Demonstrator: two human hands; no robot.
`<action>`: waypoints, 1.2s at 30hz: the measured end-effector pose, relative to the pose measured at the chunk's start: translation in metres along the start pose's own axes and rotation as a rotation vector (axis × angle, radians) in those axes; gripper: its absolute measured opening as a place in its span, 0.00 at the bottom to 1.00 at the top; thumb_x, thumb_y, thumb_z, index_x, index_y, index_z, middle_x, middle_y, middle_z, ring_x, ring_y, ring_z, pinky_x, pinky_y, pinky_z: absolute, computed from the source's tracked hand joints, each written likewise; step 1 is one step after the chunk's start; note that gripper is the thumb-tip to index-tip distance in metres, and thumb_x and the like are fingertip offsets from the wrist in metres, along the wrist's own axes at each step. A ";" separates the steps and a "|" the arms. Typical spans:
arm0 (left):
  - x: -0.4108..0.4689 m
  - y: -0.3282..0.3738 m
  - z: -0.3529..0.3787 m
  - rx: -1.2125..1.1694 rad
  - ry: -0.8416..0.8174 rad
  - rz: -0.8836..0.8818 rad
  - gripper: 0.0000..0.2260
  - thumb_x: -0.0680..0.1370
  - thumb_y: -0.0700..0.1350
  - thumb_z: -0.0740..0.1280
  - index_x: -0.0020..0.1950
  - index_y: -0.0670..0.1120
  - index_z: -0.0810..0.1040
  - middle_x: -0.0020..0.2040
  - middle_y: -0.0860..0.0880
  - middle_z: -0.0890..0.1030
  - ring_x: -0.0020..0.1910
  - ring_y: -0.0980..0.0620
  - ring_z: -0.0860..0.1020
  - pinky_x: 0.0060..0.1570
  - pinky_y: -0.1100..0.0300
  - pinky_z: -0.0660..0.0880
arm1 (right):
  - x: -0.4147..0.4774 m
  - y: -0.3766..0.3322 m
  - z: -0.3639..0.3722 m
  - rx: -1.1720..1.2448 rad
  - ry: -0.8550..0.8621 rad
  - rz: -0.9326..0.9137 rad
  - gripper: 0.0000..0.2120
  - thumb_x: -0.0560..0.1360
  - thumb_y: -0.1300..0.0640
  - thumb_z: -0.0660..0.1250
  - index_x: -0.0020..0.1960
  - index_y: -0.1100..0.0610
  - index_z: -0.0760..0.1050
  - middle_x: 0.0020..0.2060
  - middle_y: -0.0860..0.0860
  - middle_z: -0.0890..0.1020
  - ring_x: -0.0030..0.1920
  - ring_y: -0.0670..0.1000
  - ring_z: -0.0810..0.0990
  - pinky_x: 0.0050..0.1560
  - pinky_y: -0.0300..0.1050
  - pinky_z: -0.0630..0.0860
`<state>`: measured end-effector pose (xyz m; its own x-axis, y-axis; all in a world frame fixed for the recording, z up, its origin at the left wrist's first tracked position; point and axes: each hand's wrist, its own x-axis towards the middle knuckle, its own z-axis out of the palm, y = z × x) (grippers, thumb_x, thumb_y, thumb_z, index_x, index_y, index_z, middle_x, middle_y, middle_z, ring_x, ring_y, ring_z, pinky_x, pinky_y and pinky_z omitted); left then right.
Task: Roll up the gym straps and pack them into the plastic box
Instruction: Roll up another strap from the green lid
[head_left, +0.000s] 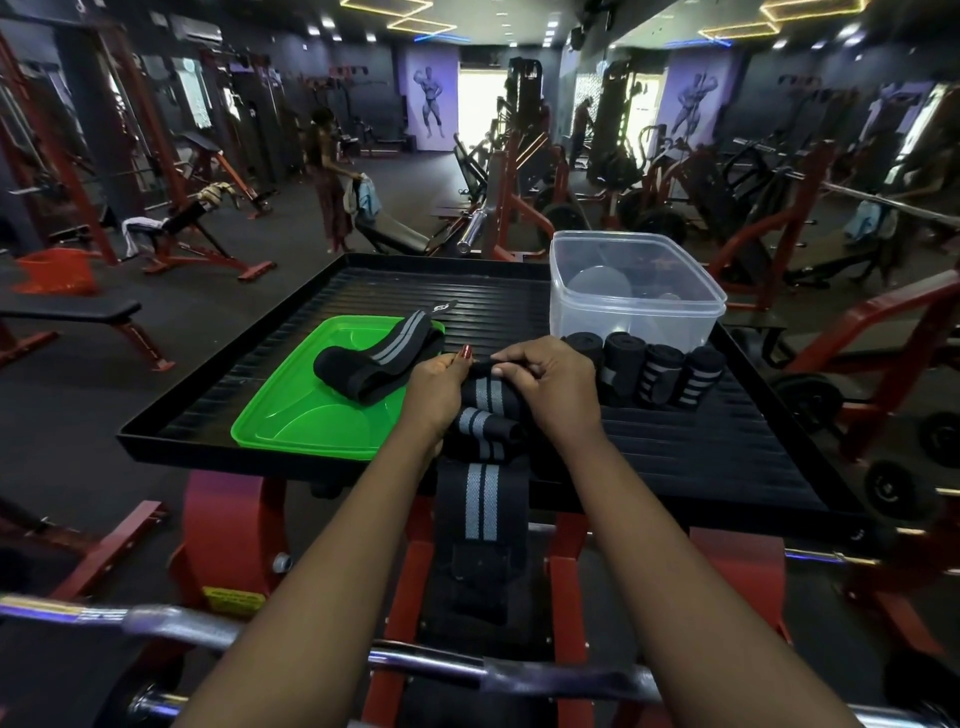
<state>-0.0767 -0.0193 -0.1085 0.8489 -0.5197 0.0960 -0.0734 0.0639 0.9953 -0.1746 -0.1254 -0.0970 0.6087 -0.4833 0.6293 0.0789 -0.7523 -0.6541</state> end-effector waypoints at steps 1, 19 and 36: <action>-0.001 0.000 0.000 0.001 0.000 0.000 0.12 0.79 0.48 0.63 0.43 0.43 0.81 0.48 0.36 0.82 0.46 0.47 0.78 0.48 0.52 0.73 | 0.000 0.000 0.000 0.011 -0.015 0.016 0.06 0.70 0.60 0.75 0.47 0.55 0.85 0.42 0.51 0.84 0.44 0.46 0.81 0.50 0.30 0.73; -0.009 0.008 0.003 0.024 -0.018 0.143 0.04 0.80 0.38 0.63 0.48 0.41 0.78 0.41 0.48 0.81 0.39 0.57 0.78 0.43 0.64 0.75 | -0.001 -0.002 -0.002 0.155 -0.008 0.189 0.12 0.75 0.57 0.72 0.58 0.55 0.82 0.45 0.47 0.83 0.45 0.36 0.78 0.49 0.25 0.71; -0.013 0.013 0.007 0.030 0.027 0.286 0.08 0.78 0.32 0.62 0.49 0.41 0.80 0.46 0.48 0.82 0.43 0.61 0.79 0.48 0.71 0.73 | -0.001 -0.003 -0.001 0.448 -0.047 0.308 0.07 0.74 0.63 0.71 0.46 0.52 0.84 0.44 0.48 0.86 0.49 0.46 0.84 0.55 0.41 0.78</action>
<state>-0.0926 -0.0171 -0.0964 0.8049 -0.4615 0.3730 -0.3271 0.1794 0.9278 -0.1763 -0.1234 -0.0954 0.6903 -0.6229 0.3680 0.2139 -0.3102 -0.9263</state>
